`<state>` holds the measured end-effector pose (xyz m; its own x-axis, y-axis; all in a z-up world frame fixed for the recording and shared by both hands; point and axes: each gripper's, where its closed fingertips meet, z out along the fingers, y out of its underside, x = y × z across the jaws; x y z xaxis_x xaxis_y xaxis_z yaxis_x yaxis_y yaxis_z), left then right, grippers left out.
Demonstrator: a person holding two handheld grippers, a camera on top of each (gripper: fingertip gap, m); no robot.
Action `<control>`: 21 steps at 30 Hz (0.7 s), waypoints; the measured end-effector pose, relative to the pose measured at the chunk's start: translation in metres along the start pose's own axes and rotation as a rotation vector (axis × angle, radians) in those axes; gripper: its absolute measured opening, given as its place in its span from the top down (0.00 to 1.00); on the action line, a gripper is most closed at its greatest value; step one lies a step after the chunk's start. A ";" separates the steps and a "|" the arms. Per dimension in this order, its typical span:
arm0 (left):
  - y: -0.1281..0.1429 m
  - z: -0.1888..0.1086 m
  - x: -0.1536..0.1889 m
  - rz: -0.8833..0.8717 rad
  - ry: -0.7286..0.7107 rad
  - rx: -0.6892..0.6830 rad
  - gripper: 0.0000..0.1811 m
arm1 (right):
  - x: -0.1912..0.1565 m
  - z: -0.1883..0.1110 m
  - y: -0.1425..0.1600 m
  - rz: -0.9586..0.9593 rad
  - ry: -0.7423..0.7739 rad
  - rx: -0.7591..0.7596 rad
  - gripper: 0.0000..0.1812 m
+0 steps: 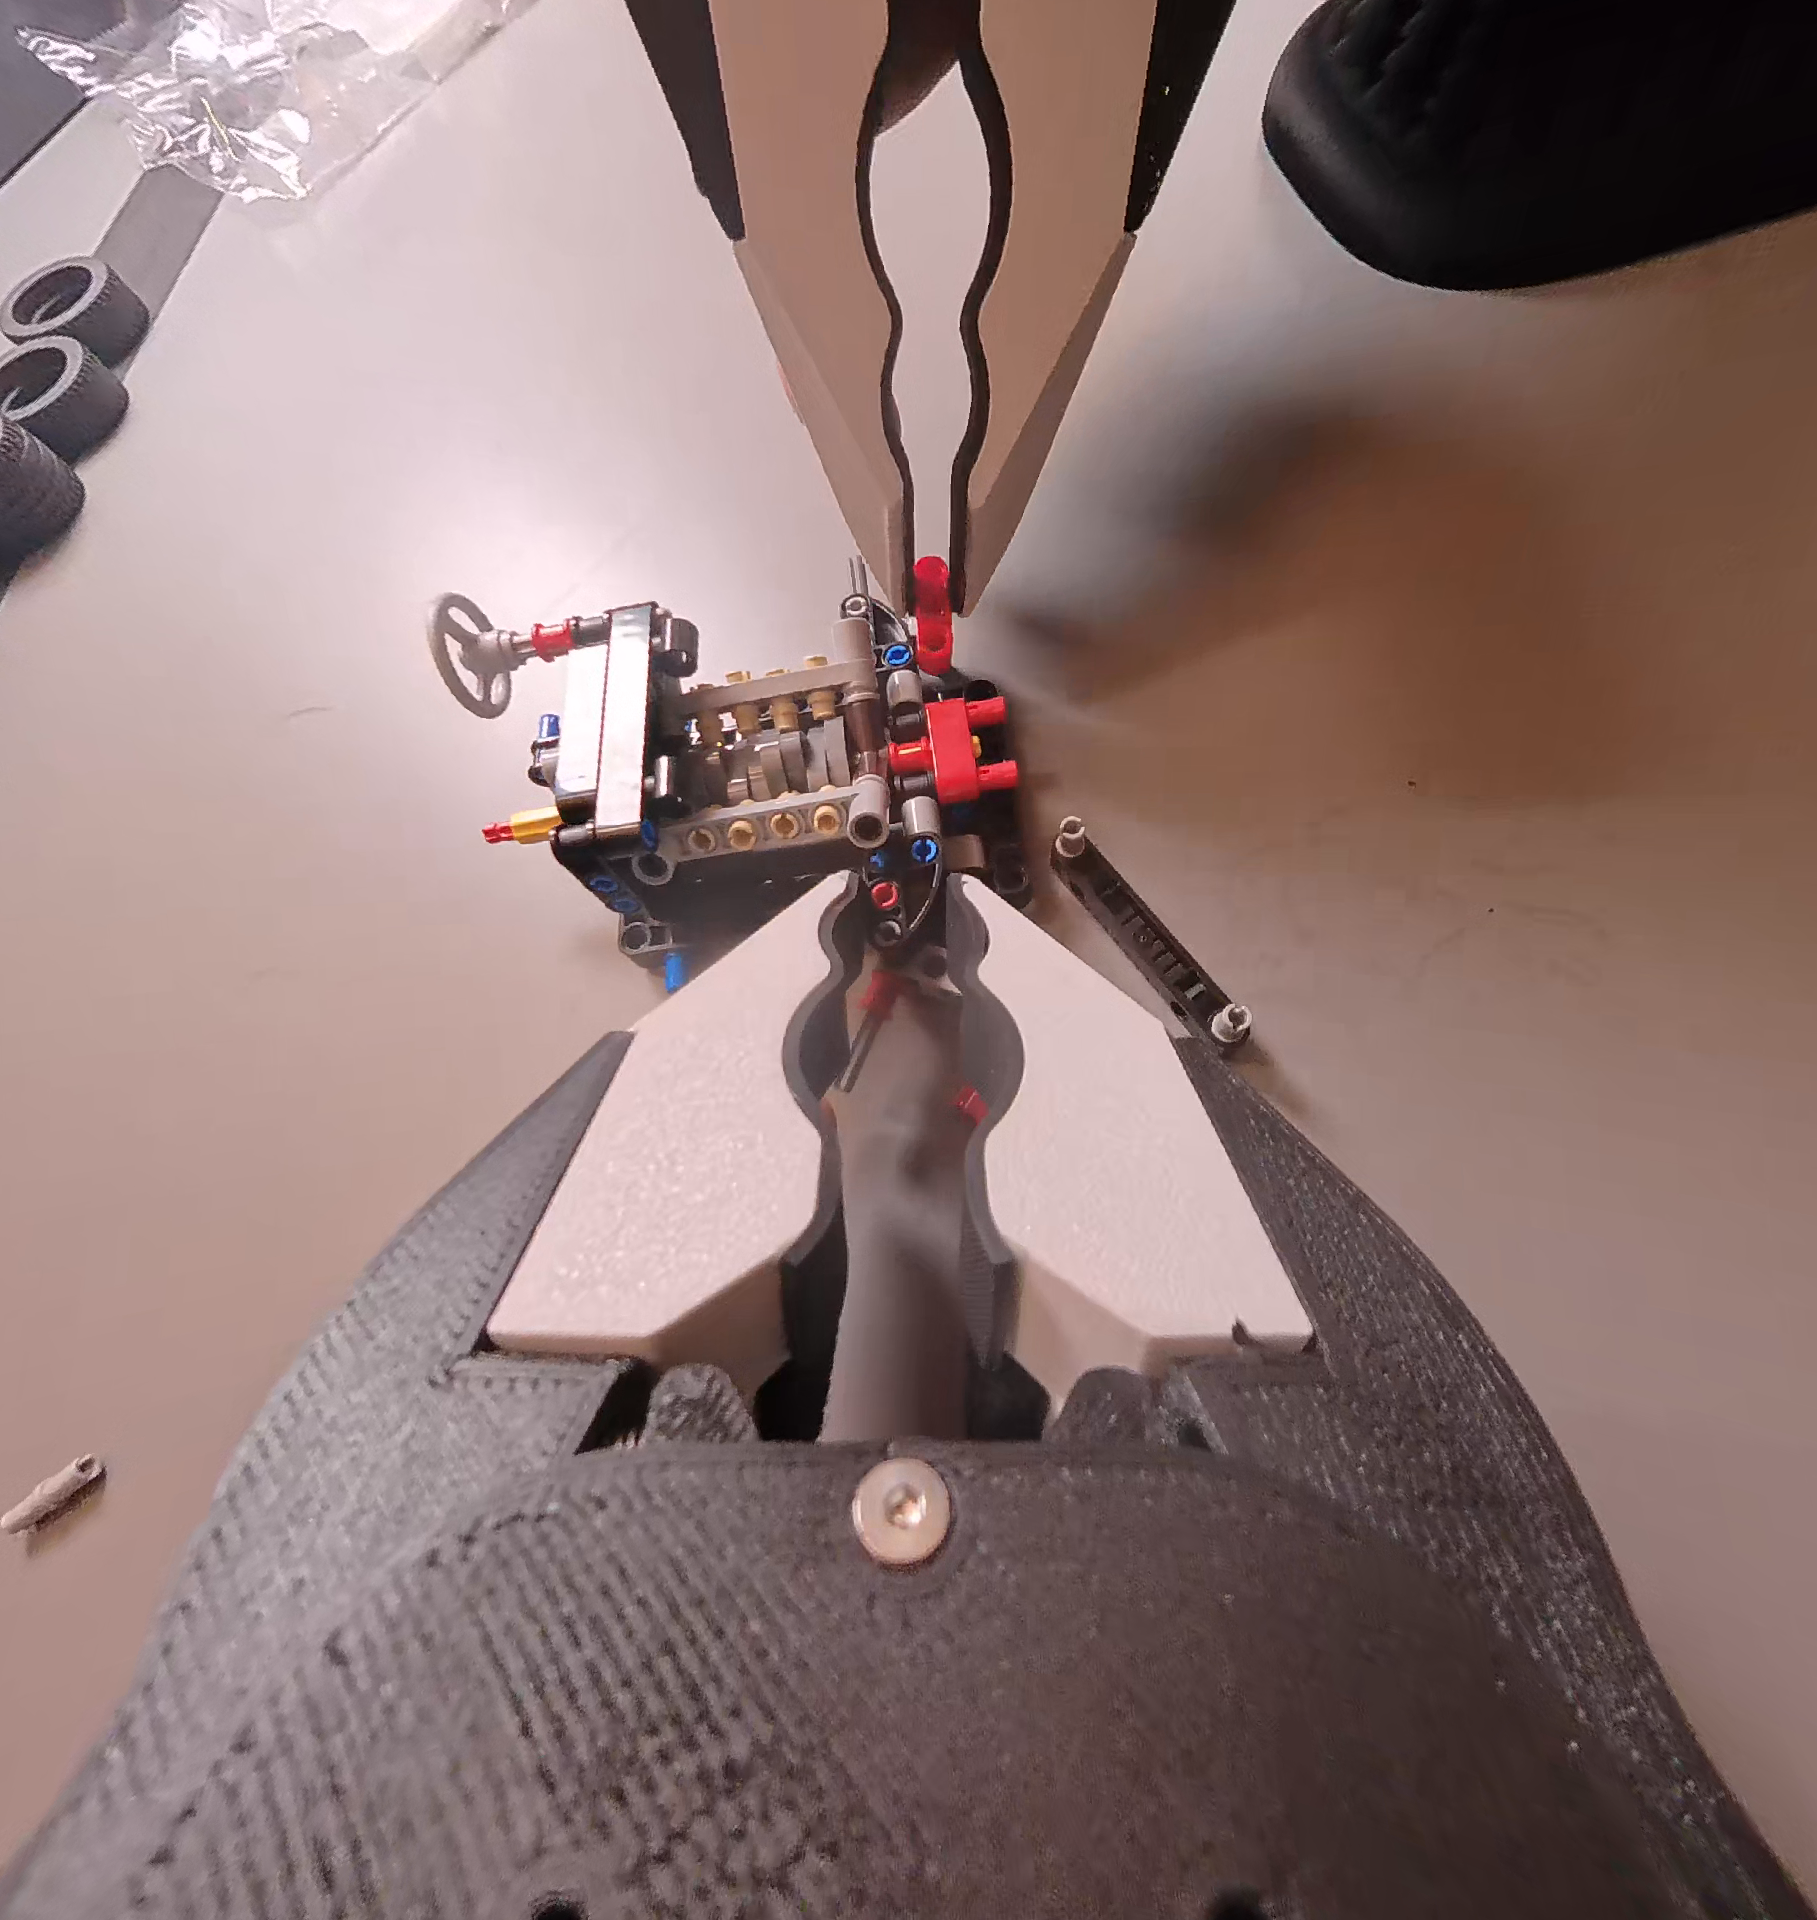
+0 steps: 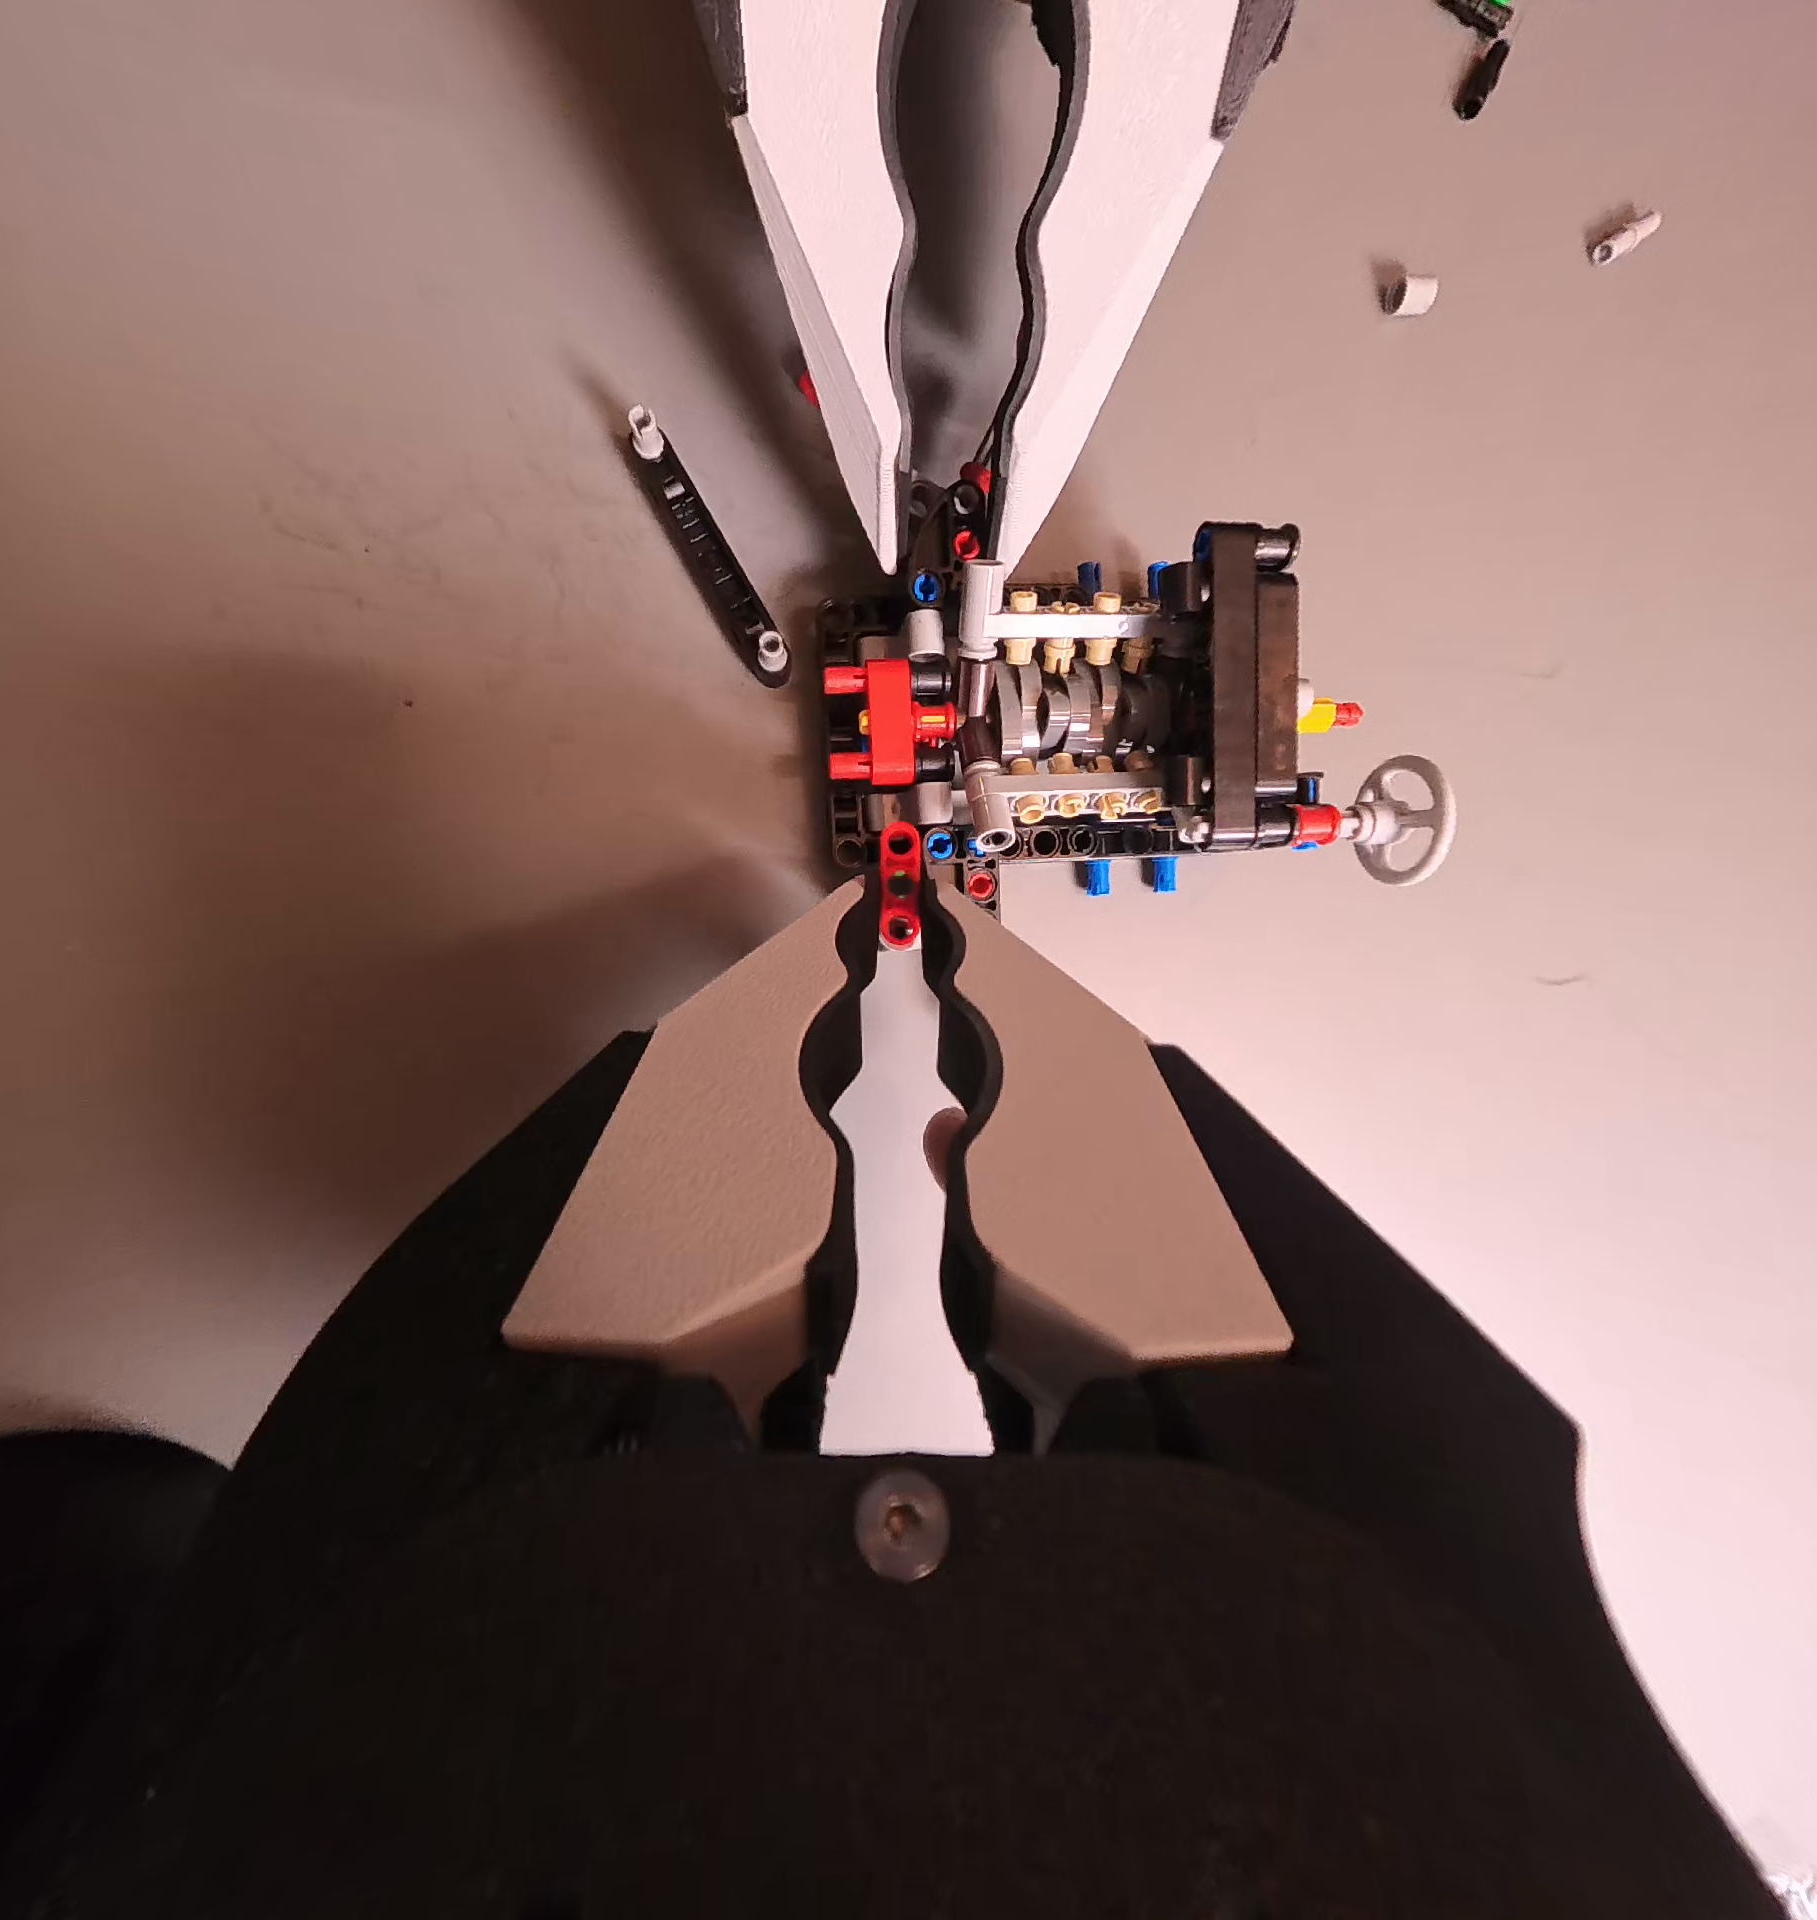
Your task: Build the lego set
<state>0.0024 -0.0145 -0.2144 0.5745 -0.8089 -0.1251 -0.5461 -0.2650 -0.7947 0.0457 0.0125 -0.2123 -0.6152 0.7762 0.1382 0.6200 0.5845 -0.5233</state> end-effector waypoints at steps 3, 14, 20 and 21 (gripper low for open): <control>0.000 0.000 0.000 0.003 0.000 0.002 0.93 | 0.000 0.000 -0.001 0.005 0.001 0.008 0.97; 0.003 -0.010 -0.008 -0.001 -0.047 -0.009 0.94 | 0.002 0.000 -0.005 0.056 0.015 0.131 0.97; -0.011 -0.021 -0.020 -0.004 -0.150 0.004 0.94 | 0.004 0.000 -0.005 0.120 0.002 0.226 0.97; -0.020 -0.022 -0.018 -0.003 -0.152 0.030 0.94 | 0.004 0.001 -0.005 0.129 0.004 0.240 0.97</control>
<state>-0.0102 -0.0059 -0.1830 0.6631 -0.7187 -0.2093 -0.5268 -0.2494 -0.8126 0.0401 0.0125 -0.2097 -0.5367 0.8416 0.0603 0.5595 0.4085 -0.7212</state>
